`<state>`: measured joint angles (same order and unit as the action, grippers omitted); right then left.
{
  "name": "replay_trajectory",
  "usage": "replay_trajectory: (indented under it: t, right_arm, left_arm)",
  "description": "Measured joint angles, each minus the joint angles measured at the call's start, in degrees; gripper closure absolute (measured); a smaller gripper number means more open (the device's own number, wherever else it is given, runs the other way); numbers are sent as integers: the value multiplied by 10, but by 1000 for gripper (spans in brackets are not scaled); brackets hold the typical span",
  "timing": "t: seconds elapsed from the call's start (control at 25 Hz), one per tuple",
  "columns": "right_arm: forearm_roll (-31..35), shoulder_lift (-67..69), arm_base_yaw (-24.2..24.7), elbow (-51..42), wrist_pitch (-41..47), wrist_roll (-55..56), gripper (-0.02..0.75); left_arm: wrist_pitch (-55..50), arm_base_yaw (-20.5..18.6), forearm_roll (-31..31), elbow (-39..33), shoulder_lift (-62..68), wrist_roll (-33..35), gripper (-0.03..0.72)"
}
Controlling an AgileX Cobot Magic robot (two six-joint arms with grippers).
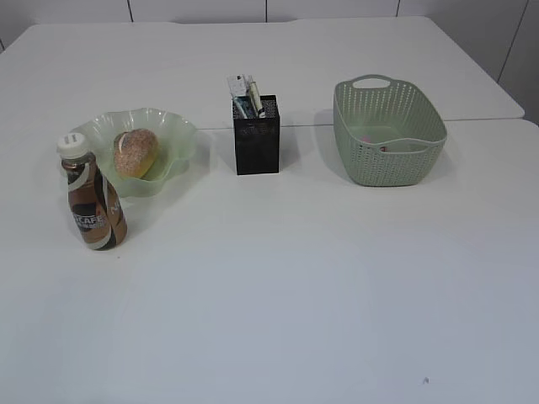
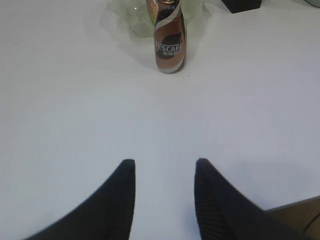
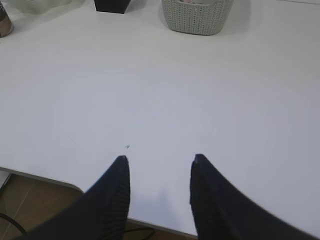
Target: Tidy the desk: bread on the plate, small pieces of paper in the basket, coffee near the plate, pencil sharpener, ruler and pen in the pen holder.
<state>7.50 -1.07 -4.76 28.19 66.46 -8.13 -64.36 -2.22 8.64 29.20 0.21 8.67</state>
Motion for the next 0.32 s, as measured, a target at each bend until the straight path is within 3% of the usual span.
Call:
replay_trajectory:
  t: [0.16,0.32]
  right_arm:
    - [0,0,0,0,0,0,407]
    - [0,0,0,0,0,0,407]
  left_arm:
    - [0,0,0,0,0,0,379]
    - [0,0,0,0,0,0,155]
